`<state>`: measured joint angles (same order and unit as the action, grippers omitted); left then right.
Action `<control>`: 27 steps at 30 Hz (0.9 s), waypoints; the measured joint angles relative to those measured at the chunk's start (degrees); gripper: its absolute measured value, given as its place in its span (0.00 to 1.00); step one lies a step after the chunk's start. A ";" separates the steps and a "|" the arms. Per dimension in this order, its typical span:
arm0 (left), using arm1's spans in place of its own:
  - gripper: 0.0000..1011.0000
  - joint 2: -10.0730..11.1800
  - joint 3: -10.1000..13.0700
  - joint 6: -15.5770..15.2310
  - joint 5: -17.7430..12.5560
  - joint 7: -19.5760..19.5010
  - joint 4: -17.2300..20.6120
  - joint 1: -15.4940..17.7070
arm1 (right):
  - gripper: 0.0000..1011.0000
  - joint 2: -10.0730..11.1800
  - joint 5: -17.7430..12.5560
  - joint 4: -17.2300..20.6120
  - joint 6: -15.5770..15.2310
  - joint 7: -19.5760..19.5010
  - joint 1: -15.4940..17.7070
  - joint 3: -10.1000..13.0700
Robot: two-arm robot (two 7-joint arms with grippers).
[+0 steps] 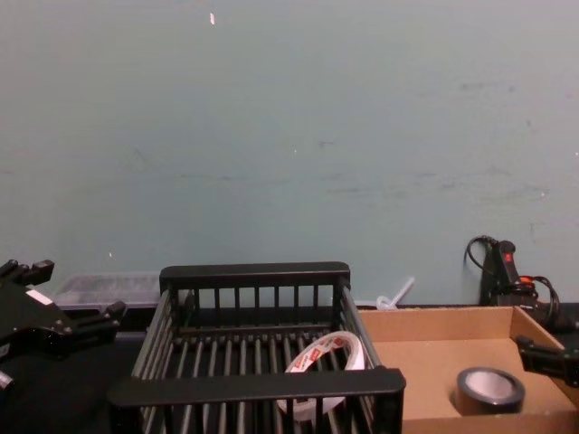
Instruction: Pick up the white tape and place it into the black box , Pick up the silver tape and place it into the brown box.
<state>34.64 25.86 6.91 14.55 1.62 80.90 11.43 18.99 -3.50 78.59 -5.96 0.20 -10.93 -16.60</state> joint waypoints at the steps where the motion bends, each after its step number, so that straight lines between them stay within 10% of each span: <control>1: 0.99 0.00 0.00 0.00 0.00 0.00 0.00 0.00 | 0.99 0.00 0.00 0.00 0.00 0.00 0.00 0.00; 27: 0.99 0.00 0.00 0.00 0.00 0.00 0.00 0.00 | 0.99 0.00 0.00 0.00 -0.01 -0.01 0.00 0.00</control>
<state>34.64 25.86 6.91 14.55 1.62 80.90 11.43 18.99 -3.50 78.59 -5.97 0.19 -10.93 -16.60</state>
